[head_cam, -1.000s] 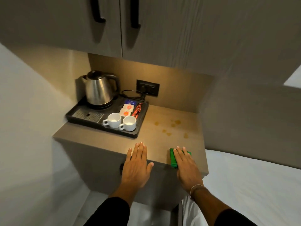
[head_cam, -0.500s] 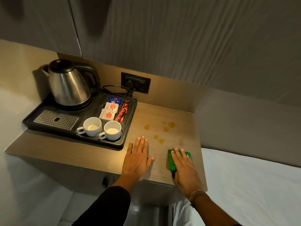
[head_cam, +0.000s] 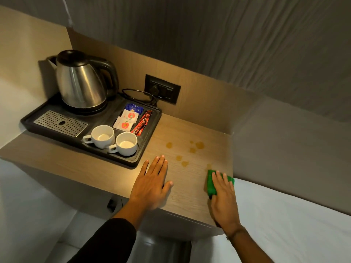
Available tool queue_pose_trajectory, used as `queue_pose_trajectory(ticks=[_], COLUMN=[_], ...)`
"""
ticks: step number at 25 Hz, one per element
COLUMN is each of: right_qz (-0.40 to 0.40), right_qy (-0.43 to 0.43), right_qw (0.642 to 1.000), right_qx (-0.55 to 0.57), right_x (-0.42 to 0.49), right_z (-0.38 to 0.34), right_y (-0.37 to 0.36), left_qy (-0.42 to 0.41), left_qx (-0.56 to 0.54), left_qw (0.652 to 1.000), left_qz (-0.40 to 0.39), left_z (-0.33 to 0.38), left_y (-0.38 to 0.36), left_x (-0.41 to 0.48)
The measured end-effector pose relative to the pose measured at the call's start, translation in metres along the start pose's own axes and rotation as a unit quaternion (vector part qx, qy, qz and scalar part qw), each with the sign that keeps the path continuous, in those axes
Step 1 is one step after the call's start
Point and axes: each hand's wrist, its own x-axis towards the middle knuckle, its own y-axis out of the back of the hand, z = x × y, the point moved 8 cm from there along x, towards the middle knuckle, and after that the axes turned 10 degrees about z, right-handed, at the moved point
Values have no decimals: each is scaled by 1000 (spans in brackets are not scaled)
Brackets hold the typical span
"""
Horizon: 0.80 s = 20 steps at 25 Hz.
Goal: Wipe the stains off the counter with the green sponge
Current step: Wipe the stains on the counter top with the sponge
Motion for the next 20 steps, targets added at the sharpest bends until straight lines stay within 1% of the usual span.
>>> queue_pose_trajectory(ticks=[1, 2, 4, 6, 7, 8, 10, 12, 14, 15, 17, 18, 20], right_qz=[1, -8, -48, -76, -74, -64, -31, -5, -10, -19, -55, -70, -74], right_qy=[-12, -1, 66, 115, 118, 110, 72, 26, 12, 29, 110, 140, 149], right_qw=[1000, 1000, 996, 990, 990, 991, 997, 1000, 1000, 999, 991, 986, 985], right_qx=[7, 15, 35, 29, 27, 30, 27, 12, 16, 25, 48, 50, 52], right_x=[18, 27, 18, -9, -15, -8, 38, 99, 133, 132, 102, 82, 64], right_z=[-13, -26, -38, -18, -1, 14, 25, 8, -24, -37, -46, -38, -5], right_y=[-3, -9, -23, -23, -16, -10, -4, -11, -28, -37, -51, -50, -37], left_qy=[-1, -2, 0, 2, 3, 3, 5, 8, 8, 9, 14, 15, 12], left_qx=[1, 2, 2, -6, -8, -7, -6, -13, -17, -19, -23, -22, -15], left_qw=[1000, 1000, 1000, 1000, 1000, 1000, 1000, 1000, 1000, 1000, 999, 999, 1000], left_qz=[3, 5, 10, 11, 12, 13, 12, 12, 15, 16, 20, 21, 15], left_z=[0, -1, -2, -3, -3, -3, -2, -3, -2, -2, -3, -3, -3], left_y=[-1, -1, -1, -1, -2, -2, -3, -3, -1, -1, 0, 0, -2], left_x=[0, 0, 0, 0, -1, -1, -2, -1, 0, -1, -2, -2, -2])
